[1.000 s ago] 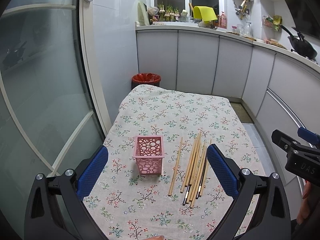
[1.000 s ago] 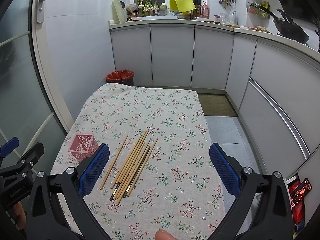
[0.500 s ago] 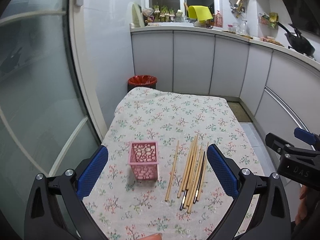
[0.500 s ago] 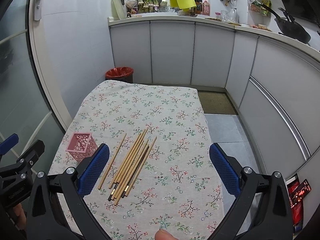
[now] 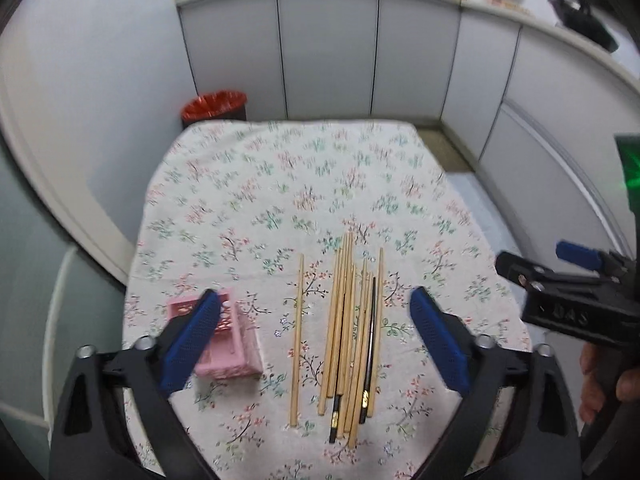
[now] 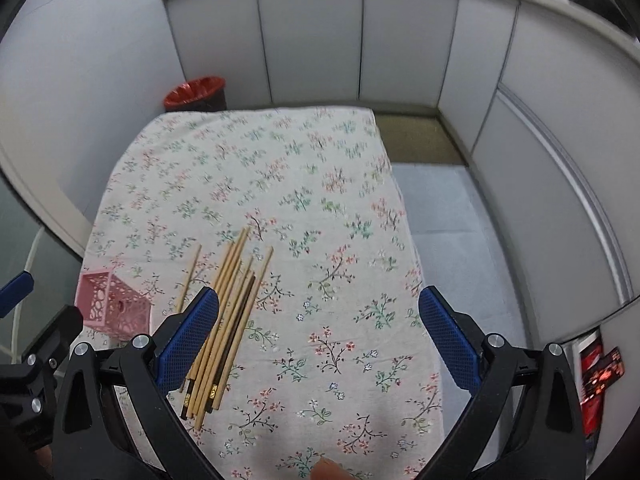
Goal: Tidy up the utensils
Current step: 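Lower the left tool onto the chopstick pile and close on one chopstick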
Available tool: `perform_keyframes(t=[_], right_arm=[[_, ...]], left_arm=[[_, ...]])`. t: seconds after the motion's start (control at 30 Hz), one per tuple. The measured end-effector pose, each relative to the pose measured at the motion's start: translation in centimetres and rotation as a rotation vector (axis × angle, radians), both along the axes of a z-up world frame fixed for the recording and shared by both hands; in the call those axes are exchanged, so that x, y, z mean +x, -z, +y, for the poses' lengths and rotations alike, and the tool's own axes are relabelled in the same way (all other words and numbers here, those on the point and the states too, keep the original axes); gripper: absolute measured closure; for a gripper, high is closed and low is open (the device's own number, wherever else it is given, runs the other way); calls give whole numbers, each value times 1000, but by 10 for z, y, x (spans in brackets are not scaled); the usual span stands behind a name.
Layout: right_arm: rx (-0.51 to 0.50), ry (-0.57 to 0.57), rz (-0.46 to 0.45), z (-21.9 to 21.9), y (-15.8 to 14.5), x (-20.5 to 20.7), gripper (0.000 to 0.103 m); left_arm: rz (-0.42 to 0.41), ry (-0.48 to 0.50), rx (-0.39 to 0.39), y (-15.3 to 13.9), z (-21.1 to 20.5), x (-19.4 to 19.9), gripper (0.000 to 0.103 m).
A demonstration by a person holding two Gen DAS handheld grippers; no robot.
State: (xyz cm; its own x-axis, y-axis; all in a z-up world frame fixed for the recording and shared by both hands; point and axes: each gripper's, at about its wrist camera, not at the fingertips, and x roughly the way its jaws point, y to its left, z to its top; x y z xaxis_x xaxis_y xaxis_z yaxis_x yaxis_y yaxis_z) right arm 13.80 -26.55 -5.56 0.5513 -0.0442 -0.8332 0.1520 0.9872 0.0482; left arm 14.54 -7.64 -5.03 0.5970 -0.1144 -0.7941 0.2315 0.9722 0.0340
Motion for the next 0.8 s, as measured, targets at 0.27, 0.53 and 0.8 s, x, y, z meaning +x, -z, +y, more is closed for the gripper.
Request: perform_keyframes(t=[0.27,0.53,0.8], right_arm=[[164,26,149,-36,53,41,7],[198,8,177,-43,72,66,7],[224,7,203,-44,88,80,7]], left_arm=[[197,-33,77,69,-22,76,58],[270,-95,122,133,-20,131,79],[337,-143,131,173,-15,153,91]])
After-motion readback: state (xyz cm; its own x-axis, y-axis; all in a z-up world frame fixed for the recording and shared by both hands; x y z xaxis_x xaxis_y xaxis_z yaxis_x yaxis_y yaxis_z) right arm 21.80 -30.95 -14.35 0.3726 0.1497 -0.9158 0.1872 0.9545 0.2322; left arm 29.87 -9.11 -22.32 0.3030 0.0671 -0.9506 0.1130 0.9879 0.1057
